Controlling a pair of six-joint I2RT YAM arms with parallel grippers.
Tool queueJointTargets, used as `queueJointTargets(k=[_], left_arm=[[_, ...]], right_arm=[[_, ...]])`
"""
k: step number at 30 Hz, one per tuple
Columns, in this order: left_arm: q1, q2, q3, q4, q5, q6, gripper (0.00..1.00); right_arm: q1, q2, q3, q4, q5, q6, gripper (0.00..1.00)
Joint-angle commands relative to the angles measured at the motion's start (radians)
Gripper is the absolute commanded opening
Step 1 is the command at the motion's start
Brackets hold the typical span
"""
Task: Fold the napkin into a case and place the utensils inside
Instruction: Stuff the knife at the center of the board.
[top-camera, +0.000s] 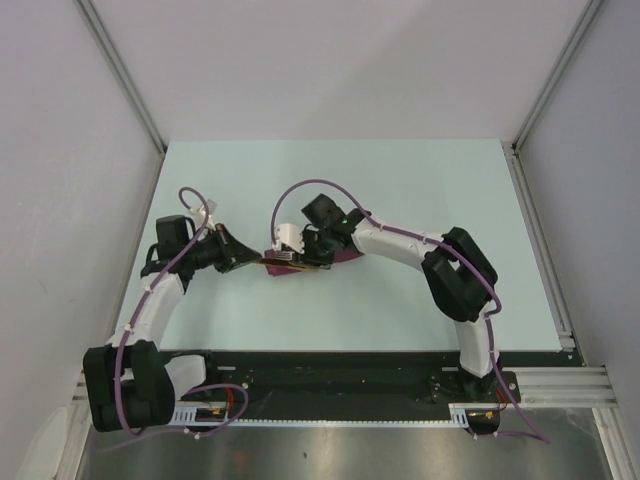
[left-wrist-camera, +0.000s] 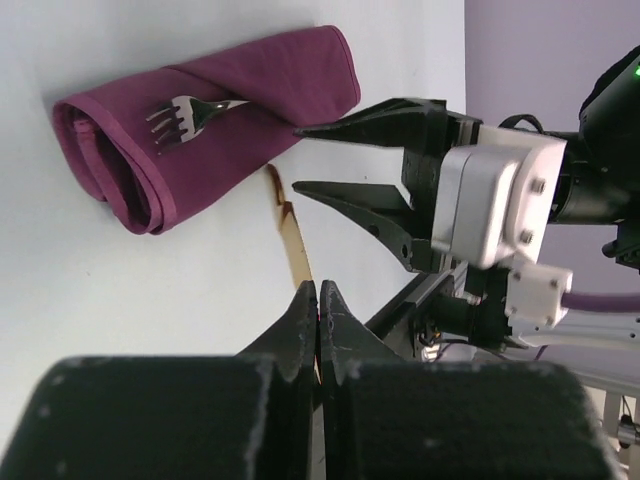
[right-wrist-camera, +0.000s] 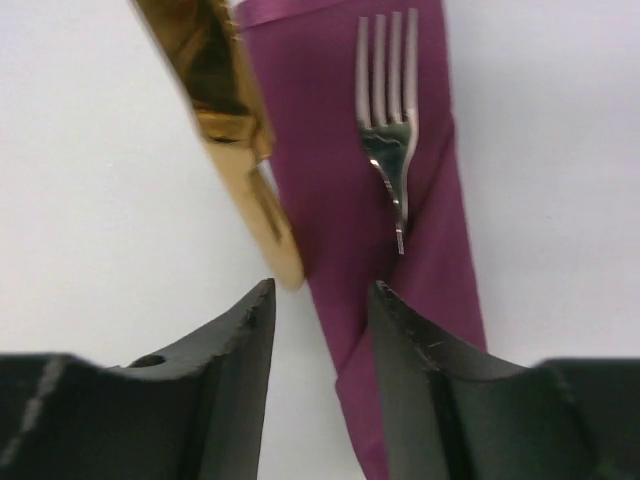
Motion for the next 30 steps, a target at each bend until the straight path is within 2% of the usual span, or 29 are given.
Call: queueJointTargets(k=[1,3,7,14,18,25,30], left_arm=[[0.035,-0.005,0.009,0.057,0.021,-0.026,0.0],[0.055,-0.006,0.002,0.063,0.023,-0.03,0.0],[0.066,-0.015,-0.056,0.178,0.072,-0.125,0.0],[0.089,-0.021,-0.081,0.256,0.113,-0.21,0.0],[0.089,-0.032,-0.084,0.261,0.127,-0.239,0.0],[0.089,-0.058,-0.115,0.301,0.139,-0.283,0.0],[0.09,-0.068,-0.132,0.335,0.155,-0.328,0.0]], right_arm=[[-0.022,-0.003,0.038,0.079,0.02,0.07,0.57],[-0.05,-0.02,0.032,0.102,-0.015,0.119,0.6],[-0.105,-0.092,-0.038,0.21,-0.095,0.229,0.62],[-0.163,-0.19,-0.155,0.287,-0.209,0.269,0.62],[-0.119,-0.184,-0.161,0.294,-0.207,0.234,0.69],[-0.029,-0.117,-0.144,0.375,-0.168,0.273,0.74],[-0.015,-0.074,-0.109,0.349,-0.192,0.253,0.72]])
